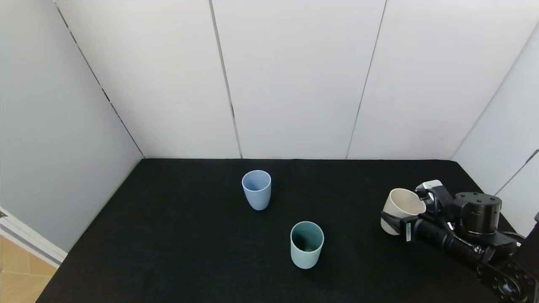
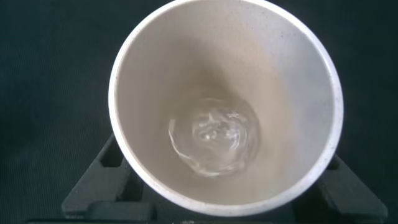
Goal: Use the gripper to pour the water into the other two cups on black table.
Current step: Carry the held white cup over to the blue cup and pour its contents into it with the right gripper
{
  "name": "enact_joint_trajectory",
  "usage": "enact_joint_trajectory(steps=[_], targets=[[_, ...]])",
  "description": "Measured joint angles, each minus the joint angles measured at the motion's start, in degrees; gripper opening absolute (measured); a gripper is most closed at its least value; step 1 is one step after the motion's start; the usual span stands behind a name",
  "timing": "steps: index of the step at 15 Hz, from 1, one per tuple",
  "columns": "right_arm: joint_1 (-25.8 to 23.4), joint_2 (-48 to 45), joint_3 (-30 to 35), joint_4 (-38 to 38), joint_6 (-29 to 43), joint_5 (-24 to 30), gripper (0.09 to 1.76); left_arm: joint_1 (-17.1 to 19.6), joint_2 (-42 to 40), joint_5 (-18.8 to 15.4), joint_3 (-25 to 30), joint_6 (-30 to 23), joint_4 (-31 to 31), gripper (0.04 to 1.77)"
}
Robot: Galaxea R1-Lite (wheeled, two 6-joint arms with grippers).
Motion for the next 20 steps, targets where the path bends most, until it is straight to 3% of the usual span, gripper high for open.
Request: enact_joint_trajectory(steps=[7, 14, 20], targets=[[0.55, -9.87, -6.84, 17.42, -4.94, -1.15, 1.28, 0.0, 0.0, 0.0, 0.0, 0.0, 0.0, 1.72], [2.23, -18.47, -20.35, 40.44, -8.55, -3.13, 1.28, -0.02, 0.0, 0.0, 0.0, 0.0, 0.0, 1.72], [8.81, -20.41, -32.43, 53.15, -10.69, -8.94, 1.27, -0.02, 0.0, 0.0, 0.0, 0.0, -0.02, 1.72]])
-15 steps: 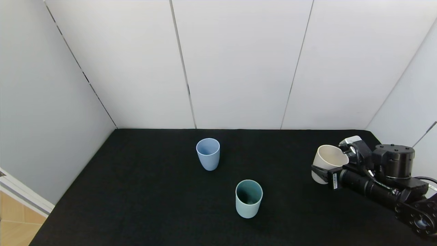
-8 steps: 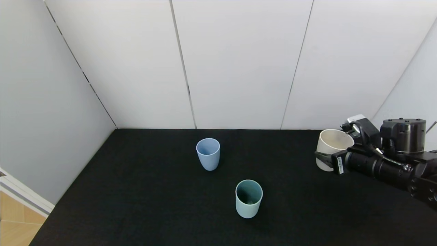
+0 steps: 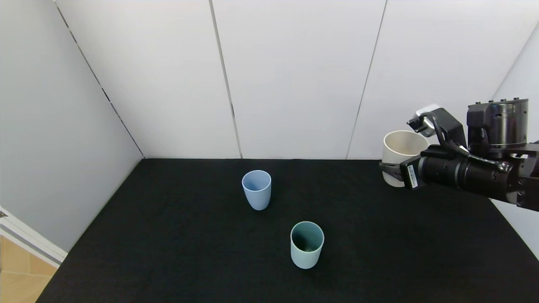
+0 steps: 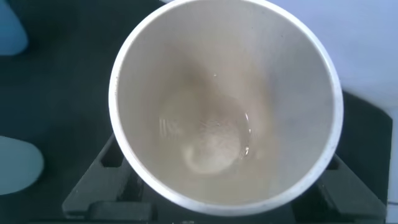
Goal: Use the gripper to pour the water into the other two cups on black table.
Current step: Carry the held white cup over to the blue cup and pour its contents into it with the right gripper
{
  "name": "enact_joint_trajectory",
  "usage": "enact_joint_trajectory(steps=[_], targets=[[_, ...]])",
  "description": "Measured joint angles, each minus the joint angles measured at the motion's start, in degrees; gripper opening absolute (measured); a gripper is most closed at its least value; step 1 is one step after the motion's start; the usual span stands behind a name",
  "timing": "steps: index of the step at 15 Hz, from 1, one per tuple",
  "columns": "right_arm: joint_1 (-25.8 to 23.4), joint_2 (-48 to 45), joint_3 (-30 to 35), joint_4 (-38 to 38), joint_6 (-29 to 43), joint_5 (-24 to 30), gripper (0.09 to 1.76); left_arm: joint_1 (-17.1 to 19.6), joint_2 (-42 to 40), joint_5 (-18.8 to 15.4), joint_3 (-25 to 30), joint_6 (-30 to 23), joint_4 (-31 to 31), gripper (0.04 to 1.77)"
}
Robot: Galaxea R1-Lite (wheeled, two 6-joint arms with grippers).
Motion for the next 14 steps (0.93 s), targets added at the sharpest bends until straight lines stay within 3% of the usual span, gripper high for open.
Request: enact_joint_trajectory(steps=[14], targets=[[18.36, 14.7, -25.55, 10.61, 0.35, -16.43, 1.27, -0.1, 0.0, 0.0, 0.0, 0.0, 0.02, 1.72]])
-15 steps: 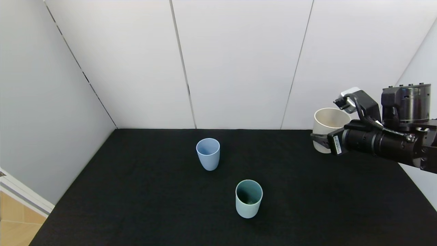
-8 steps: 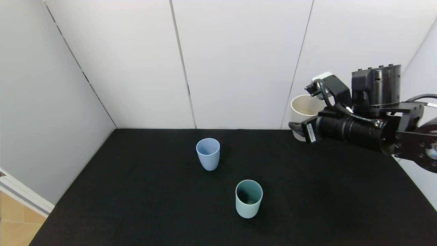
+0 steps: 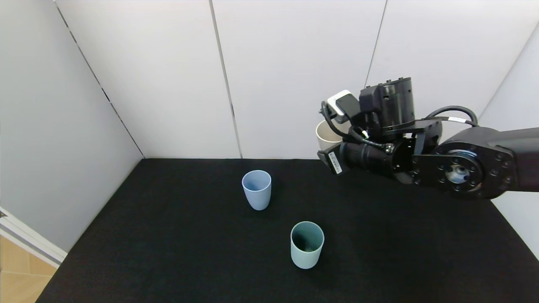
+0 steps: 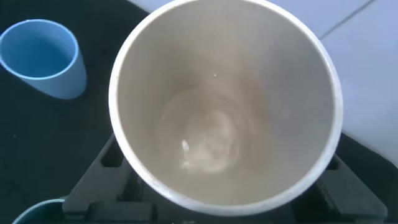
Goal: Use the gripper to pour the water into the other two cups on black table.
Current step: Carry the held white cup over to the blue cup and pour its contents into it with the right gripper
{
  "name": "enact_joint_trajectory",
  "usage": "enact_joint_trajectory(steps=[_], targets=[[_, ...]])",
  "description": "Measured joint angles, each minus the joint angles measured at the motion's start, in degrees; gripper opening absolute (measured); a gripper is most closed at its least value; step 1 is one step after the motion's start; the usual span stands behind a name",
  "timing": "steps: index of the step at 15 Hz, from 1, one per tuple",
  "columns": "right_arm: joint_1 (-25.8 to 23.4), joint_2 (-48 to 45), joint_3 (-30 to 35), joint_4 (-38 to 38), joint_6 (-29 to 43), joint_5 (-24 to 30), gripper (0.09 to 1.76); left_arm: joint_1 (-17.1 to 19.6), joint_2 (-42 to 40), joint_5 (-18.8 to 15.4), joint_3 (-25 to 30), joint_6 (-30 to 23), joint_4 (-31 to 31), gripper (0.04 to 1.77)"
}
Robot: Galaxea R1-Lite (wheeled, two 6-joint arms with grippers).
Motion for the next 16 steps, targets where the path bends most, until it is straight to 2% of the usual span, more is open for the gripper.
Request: enact_joint_trajectory(steps=[3, 7, 12, 16], targets=[[2.21, 3.69, -4.57, 1.79, -0.33, -1.13, 1.27, 0.0, 0.0, 0.0, 0.0, 0.0, 0.0, 1.72], [4.85, 7.83, -10.91, 8.07, -1.21, -1.66, 1.27, 0.0, 0.0, 0.0, 0.0, 0.0, 0.0, 1.72], [6.86, 13.48, -18.52, 9.41, -7.74, -6.72, 1.27, 0.0, 0.0, 0.0, 0.0, 0.0, 0.0, 1.72], [7.86, 18.41, -25.27, 14.68, -8.98, -9.53, 1.27, 0.0, 0.0, 0.0, 0.0, -0.04, 0.0, 1.72]])
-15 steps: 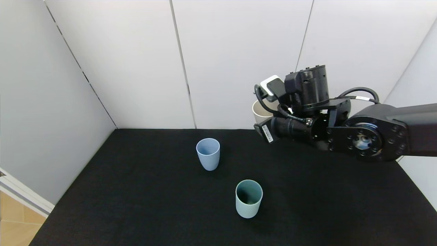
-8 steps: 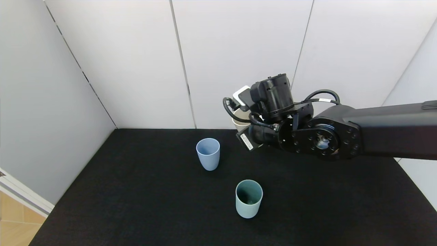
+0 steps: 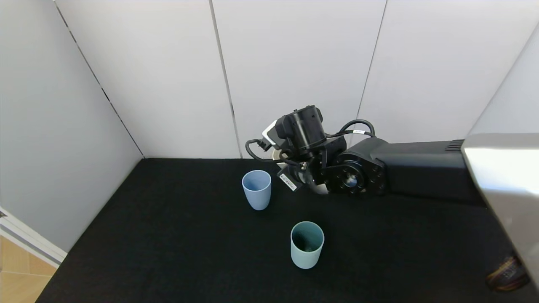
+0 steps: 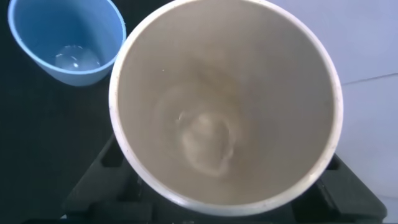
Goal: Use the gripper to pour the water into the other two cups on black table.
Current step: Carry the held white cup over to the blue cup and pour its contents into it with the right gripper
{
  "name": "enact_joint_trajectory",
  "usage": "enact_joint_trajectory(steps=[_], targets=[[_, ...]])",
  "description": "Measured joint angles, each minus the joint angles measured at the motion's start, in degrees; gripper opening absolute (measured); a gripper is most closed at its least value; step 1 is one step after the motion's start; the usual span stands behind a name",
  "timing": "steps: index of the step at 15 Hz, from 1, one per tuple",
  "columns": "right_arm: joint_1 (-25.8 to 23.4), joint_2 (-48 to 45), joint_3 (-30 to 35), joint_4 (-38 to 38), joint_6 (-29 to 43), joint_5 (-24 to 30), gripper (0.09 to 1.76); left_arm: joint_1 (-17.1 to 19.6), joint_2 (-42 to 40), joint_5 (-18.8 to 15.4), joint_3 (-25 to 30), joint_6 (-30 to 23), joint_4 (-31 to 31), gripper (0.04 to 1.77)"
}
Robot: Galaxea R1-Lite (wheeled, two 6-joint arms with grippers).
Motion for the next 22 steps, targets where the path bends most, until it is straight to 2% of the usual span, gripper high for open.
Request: enact_joint_trajectory(steps=[3, 8, 22], targets=[[1.04, 2.97, -3.63, 2.43, -3.12, -2.56, 1.27, 0.0, 0.0, 0.0, 0.0, 0.04, 0.0, 1.72], [1.4, 4.72, -4.39, 2.62, -7.33, -4.08, 1.27, 0.0, 0.0, 0.0, 0.0, 0.0, 0.0, 1.72], [-0.17, 4.08, -5.01, 2.21, -10.07, -5.51, 1.27, 0.1, 0.0, 0.0, 0.0, 0.04, 0.0, 1.72]])
